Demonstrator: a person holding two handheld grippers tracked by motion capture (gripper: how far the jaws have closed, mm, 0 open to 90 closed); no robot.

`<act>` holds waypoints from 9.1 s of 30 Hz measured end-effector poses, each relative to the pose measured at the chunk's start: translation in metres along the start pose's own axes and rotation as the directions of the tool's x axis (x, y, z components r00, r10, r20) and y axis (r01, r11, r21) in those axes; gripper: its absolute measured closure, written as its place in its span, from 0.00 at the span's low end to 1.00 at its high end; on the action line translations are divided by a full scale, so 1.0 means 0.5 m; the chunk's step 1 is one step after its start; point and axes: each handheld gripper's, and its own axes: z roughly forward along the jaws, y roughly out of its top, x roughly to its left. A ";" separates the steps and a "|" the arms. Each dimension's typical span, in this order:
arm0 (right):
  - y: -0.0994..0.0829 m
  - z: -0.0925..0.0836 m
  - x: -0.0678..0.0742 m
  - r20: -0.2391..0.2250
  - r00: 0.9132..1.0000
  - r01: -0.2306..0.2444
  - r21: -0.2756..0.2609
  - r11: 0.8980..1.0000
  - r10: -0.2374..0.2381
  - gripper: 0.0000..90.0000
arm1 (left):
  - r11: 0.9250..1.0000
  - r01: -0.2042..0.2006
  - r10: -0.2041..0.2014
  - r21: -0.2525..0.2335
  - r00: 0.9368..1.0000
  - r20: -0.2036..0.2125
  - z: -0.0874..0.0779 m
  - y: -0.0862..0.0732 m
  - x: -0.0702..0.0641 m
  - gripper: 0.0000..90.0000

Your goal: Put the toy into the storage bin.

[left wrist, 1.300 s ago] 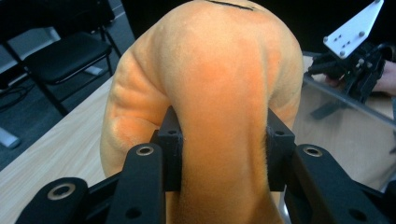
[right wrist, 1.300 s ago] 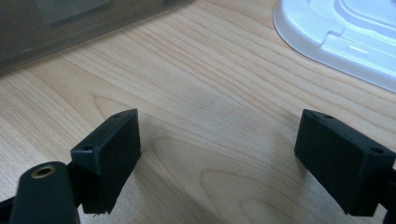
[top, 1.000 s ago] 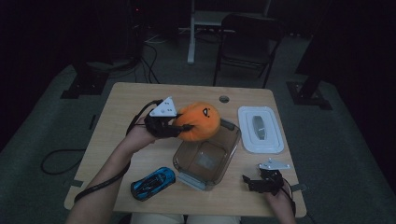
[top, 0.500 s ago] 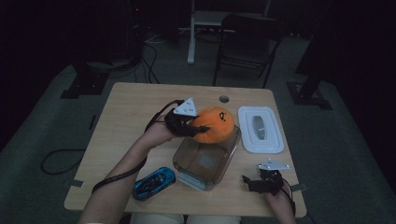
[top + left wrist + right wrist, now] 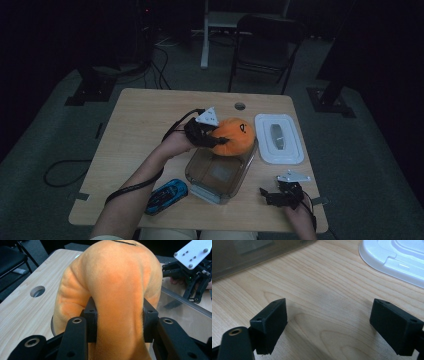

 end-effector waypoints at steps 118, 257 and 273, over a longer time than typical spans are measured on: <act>0.000 0.000 0.000 0.003 1.000 -0.002 -0.001 1.000 0.002 0.16 | 0.979 0.017 -0.035 0.201 0.996 0.087 -0.031 -0.071 -0.055 0.22; 0.039 0.014 0.071 -0.025 0.999 0.026 -0.054 0.998 -0.027 0.15 | 0.846 0.358 -0.281 0.396 0.929 -0.241 -0.131 -0.395 -0.162 0.32; 0.128 0.113 0.207 -0.065 0.993 0.099 -0.059 0.993 -0.103 0.12 | 0.843 0.387 -0.291 0.374 0.912 -0.289 -0.183 -0.382 -0.119 0.32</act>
